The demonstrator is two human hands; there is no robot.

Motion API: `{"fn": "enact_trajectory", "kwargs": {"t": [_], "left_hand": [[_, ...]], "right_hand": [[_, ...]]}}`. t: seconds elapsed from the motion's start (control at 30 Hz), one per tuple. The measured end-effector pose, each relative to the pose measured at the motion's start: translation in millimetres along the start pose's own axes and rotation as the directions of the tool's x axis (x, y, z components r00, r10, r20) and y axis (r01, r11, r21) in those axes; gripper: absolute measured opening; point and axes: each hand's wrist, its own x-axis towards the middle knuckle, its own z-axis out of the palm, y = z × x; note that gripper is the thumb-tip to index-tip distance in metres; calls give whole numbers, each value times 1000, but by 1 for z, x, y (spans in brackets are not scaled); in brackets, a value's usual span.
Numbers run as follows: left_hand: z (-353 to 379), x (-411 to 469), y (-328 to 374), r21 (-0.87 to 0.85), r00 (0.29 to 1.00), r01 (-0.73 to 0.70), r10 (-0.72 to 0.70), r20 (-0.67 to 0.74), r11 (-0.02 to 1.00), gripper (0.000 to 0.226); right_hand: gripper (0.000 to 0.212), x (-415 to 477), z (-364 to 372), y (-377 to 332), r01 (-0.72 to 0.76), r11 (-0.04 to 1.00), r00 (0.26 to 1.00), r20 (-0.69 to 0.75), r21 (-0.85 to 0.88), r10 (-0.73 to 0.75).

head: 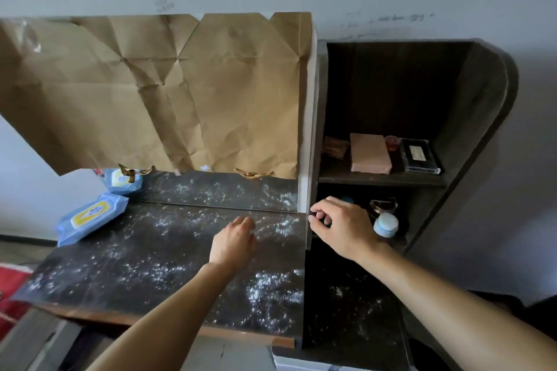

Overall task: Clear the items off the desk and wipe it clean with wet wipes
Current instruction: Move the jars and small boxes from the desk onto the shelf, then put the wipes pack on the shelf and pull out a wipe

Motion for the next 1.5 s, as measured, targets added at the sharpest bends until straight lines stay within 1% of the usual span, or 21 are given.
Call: {"fn": "enact_trajectory", "kwargs": {"t": [0.1, 0.17, 0.27, 0.37, 0.5, 0.57, 0.67, 0.8, 0.87, 1.0, 1.1, 1.23, 1.3, 1.37, 1.43, 1.5], "left_hand": [[-12, -21, -49, 22, 999, 31, -32, 15, 999, 20], [-24, -37, -89, 31, 997, 62, -63, 33, 998, 17], [-44, -62, -156, 73, 989, 113, -119, 84, 991, 16], [-65, -82, -225, 74, 975, 191, -197, 97, 979, 20], [-87, -105, -302, 65, 946, 301, -307, 105, 951, 32], [-96, -112, -333, 55, 922, 367, -371, 109, 928, 32], [-105, -115, -372, 27, 883, 457, -458, 102, 889, 27], [-108, -111, -419, -9, 845, 530, -526, 98, 848, 24], [-108, -102, -446, -24, 827, 560, -556, 91, 828, 24], [-108, -68, -497, -21, 803, 591, -585, 113, 807, 21], [-106, -39, -533, -59, 762, 643, -631, 143, 763, 17], [-99, 0, -569, -80, 740, 666, -642, 200, 742, 13], [-92, 19, -589, -102, 717, 690, -658, 230, 717, 15], [-85, 33, -602, -130, 687, 720, -675, 269, 681, 21], [-77, 45, -613, -185, 649, 759, -698, 304, 625, 27], [-70, 57, -620, -240, 612, 791, -713, 343, 563, 35]], "right_hand": [[18, -4, 39, -35, -40, 999, 978, 204, -26, 45], [24, -2, 69, -62, -54, 997, 953, 295, -46, 66], [30, 6, 120, -108, -48, 995, 916, 394, -83, 77], [36, 17, 171, -158, -38, 996, 866, 494, -85, 75], [40, 30, 228, -220, -23, 999, 815, 578, -46, 46], [41, 39, 253, -246, 2, 999, 792, 610, -45, 26], [40, 60, 286, -275, 14, 998, 764, 645, -55, 25], [41, 94, 336, -301, 37, 996, 731, 682, -76, 25], [42, 116, 367, -312, 33, 996, 727, 685, -88, 36], [44, 164, 433, -332, -27, 997, 743, 666, -67, 65], [44, 201, 479, -346, -61, 995, 771, 630, -74, 94], [39, 244, 523, -355, -40, 995, 806, 585, -93, 87], [41, 261, 547, -357, -59, 991, 788, 605, -117, 118], [47, 267, 566, -361, -83, 988, 752, 642, -133, 150], [52, 270, 582, -364, -98, 983, 738, 652, -152, 174], [52, 269, 596, -365, -129, 973, 723, 654, -189, 223]]}}
